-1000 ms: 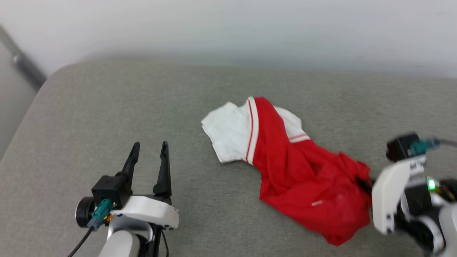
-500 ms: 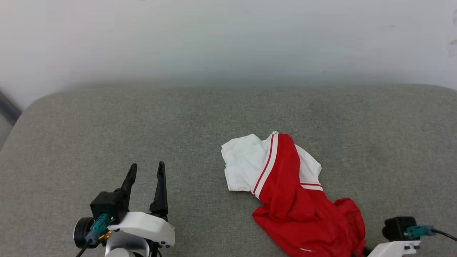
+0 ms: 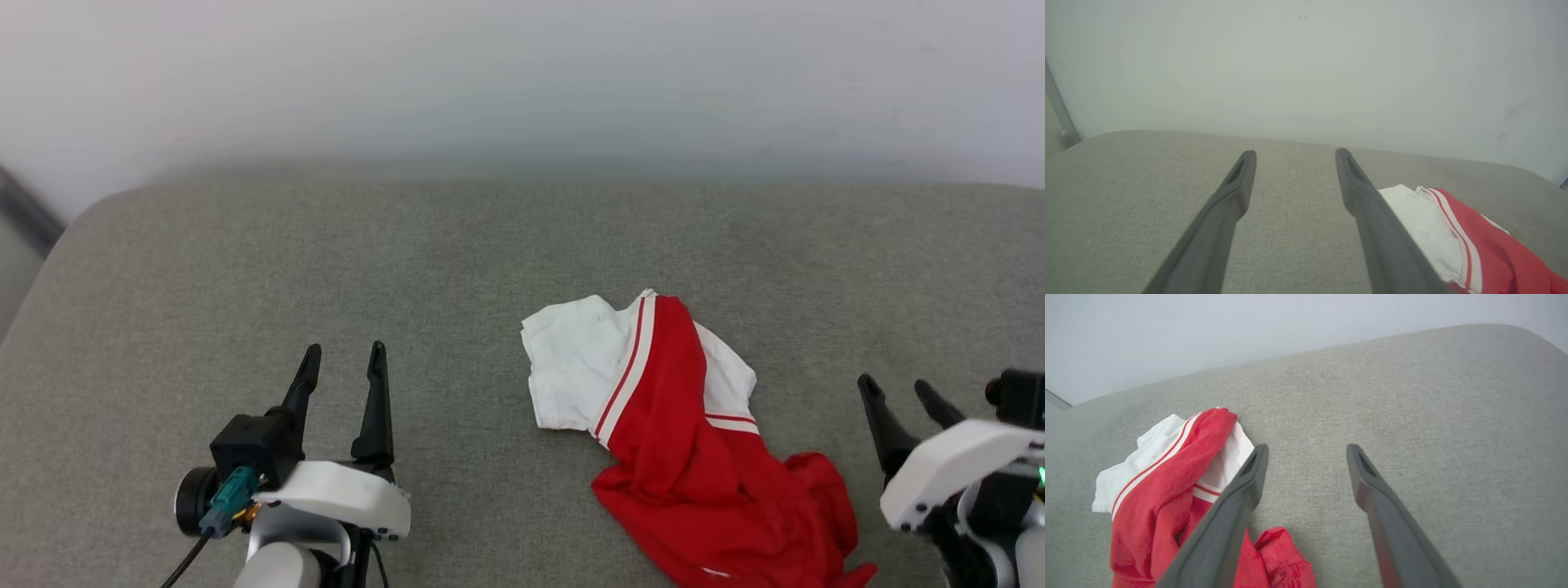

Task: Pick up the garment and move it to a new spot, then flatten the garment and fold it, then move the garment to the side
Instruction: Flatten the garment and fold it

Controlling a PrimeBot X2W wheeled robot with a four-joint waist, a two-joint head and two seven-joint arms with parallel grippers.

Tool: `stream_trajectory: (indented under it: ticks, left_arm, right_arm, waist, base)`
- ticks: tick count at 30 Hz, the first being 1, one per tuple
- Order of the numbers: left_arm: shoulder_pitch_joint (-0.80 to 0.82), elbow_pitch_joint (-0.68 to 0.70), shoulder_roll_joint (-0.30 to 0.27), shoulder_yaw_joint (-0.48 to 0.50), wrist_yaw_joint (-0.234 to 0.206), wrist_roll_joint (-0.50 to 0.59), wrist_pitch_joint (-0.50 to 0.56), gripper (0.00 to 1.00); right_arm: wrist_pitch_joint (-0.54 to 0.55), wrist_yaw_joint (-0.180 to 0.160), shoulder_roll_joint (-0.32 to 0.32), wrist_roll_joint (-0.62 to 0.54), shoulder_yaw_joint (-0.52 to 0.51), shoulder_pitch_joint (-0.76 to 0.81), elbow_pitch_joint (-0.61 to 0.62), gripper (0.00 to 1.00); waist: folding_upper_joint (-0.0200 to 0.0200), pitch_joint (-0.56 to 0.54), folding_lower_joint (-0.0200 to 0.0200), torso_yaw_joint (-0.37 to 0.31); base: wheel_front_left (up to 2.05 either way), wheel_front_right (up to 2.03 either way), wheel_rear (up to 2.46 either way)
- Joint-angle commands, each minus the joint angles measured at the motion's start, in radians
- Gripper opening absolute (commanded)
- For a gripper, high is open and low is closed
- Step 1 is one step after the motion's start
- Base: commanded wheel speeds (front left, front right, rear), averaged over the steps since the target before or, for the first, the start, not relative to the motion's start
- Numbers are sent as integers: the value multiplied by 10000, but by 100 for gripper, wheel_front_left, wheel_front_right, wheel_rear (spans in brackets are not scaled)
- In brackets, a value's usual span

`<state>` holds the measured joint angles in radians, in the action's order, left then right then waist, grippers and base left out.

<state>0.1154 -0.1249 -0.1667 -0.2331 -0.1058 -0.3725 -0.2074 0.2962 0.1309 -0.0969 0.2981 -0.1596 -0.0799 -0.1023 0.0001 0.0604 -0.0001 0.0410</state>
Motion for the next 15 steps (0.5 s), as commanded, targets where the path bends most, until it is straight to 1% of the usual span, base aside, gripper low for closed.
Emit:
stream_trajectory:
  ticks: [1,3,5,7,8,12,15]
  left_arm:
    - [171,51,52,-71,53,53,-63,100]
    - [385,71,110,-137,87,90,-127,100]
    - [564,48,188,-207,145,95,-198,100]
    - [683,16,300,-283,194,82,-275,100]
    - [774,14,369,-295,261,-3,-296,100]
    - [1089,-44,404,-324,332,60,-408,100]
    - [1341,-121,477,-347,417,96,-464,100]
  right_arm:
    - [142,-3,-191,97,-14,-412,-220,100]
    - [587,-3,-578,186,217,-1091,-718,100]
    - [1274,-3,-963,455,586,-1733,-1218,100]
    - [2200,-3,-1389,766,1003,-2304,-1678,100]
    - [2657,-3,-1683,721,1221,-2610,-1866,100]
    - [4331,-3,-2076,1418,2144,-3556,-2239,100]
    - [5165,-3,-2314,1707,2790,-4009,-2400,100]
  waist:
    - [-1,364,1,276]
    - [-1,625,1,462]
    - [-1,854,1,621]
    - [-1,1080,1,779]
    - [-1,1207,1,854]
    - [-1,1710,1,1103]
    - [-1,2028,1,1265]
  base:
    - [0,0,0]
    - [0,0,0]
    - [0,0,0]
    - [0,0,0]
    - [0,0,0]
    - [0,0,0]
    - [0,0,0]
